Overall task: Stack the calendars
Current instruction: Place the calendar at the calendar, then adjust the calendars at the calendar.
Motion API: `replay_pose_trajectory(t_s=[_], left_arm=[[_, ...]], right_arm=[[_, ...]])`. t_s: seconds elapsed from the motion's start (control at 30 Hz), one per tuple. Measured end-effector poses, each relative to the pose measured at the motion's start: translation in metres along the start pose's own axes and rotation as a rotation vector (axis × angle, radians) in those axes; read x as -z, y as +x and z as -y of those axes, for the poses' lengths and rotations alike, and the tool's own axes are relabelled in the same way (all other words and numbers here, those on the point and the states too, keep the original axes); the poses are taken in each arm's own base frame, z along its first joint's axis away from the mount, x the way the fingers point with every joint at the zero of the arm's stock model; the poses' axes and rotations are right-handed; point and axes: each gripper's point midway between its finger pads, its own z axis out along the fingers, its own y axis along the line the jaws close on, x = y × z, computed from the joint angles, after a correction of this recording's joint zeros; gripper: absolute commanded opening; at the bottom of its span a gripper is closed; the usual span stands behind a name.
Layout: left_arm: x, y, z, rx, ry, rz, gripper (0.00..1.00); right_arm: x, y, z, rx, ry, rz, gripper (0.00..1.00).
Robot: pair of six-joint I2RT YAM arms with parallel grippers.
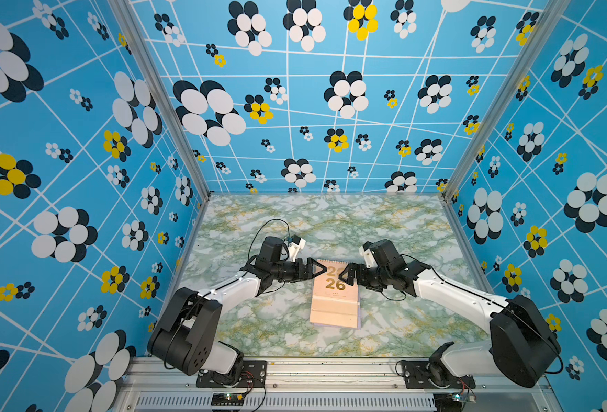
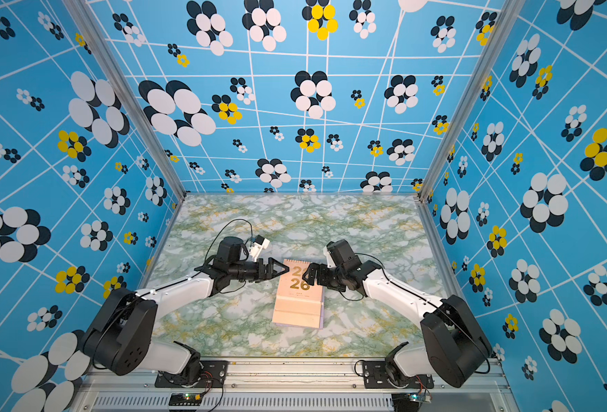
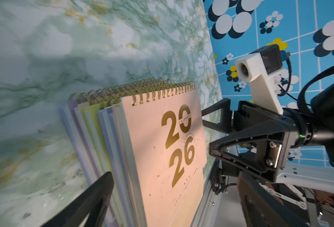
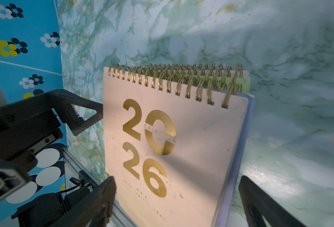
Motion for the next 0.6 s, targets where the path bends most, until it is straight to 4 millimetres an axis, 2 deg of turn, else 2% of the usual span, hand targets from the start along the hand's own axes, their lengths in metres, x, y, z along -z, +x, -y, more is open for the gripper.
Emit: replay_pose_trajectory(t_s=[0.17, 0.43, 0.6], left_arm=[[0.012, 0.006, -0.002, -0.074, -0.131, 0.004, 1.0], [0.006, 0.034, -0.009, -0.153, -0.271, -0.089, 1.0], [0.002, 0.039, -0.01, -0.175, -0.323, -0.12, 0.99]], right_arm=[[0.0, 0.0, 0.001, -0.001, 0.003, 0.002, 0.99], [0.003, -0.004, 0.015, -0.027, 0.067, 0.013, 0.99], [0.006, -0.011, 0.027, -0.061, 0.088, 0.027, 0.99]])
